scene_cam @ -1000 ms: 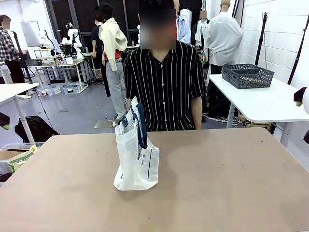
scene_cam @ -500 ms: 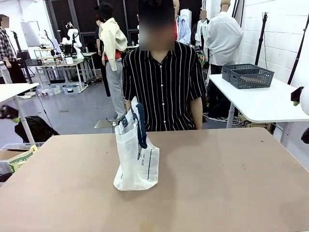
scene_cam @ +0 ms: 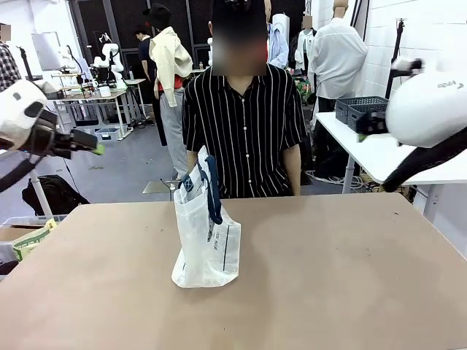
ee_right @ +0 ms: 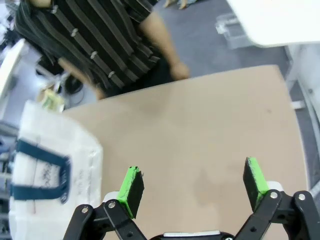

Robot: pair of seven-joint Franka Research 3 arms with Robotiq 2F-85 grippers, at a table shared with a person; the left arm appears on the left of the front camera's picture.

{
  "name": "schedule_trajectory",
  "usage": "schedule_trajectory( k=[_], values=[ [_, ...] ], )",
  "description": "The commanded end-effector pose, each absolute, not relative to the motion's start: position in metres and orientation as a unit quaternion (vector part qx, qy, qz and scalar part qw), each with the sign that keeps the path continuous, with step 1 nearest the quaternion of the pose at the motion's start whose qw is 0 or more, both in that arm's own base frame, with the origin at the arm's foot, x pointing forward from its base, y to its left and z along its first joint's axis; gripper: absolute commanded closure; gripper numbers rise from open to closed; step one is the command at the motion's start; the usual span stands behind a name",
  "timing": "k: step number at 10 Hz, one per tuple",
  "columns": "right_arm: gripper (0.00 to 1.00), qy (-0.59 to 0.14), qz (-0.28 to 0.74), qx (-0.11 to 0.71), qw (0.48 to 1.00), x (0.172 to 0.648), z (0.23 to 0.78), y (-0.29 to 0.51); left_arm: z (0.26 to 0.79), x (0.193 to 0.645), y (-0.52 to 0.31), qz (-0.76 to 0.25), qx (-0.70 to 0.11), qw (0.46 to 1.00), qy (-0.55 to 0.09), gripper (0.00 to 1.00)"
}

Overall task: Transfer purchased items from the store into the shopping bag.
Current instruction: Open the Reusable shopping bag in the center of the table.

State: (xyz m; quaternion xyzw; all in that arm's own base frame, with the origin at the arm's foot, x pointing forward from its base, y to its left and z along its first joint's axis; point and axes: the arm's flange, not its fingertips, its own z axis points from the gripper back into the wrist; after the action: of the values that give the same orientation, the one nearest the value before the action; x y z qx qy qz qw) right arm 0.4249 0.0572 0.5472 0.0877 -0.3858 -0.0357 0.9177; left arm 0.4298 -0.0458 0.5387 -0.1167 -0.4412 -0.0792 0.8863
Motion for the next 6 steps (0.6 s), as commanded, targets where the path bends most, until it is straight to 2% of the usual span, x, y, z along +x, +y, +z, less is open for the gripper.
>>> schedule_trajectory(
  k=[1,2,5,6],
  values=[
    [0.00,-0.364,0.011,0.097,0.926,0.424,0.539,0.060,0.525,0.448,-0.030,-0.089,-0.123,0.892,-0.425,0.00],
    [0.00,-0.386,-0.036,0.088,0.918,0.425,0.547,0.057,0.539,0.430,-0.046,-0.079,-0.117,0.886,-0.441,0.00],
    [0.00,-0.386,-0.036,0.088,0.918,0.425,0.547,0.057,0.532,0.433,-0.051,-0.089,-0.122,0.888,-0.434,0.00],
    [0.00,-0.379,-0.028,0.090,0.921,0.424,0.546,0.062,0.534,0.441,-0.058,-0.091,-0.152,0.882,-0.437,0.00]
  ],
)
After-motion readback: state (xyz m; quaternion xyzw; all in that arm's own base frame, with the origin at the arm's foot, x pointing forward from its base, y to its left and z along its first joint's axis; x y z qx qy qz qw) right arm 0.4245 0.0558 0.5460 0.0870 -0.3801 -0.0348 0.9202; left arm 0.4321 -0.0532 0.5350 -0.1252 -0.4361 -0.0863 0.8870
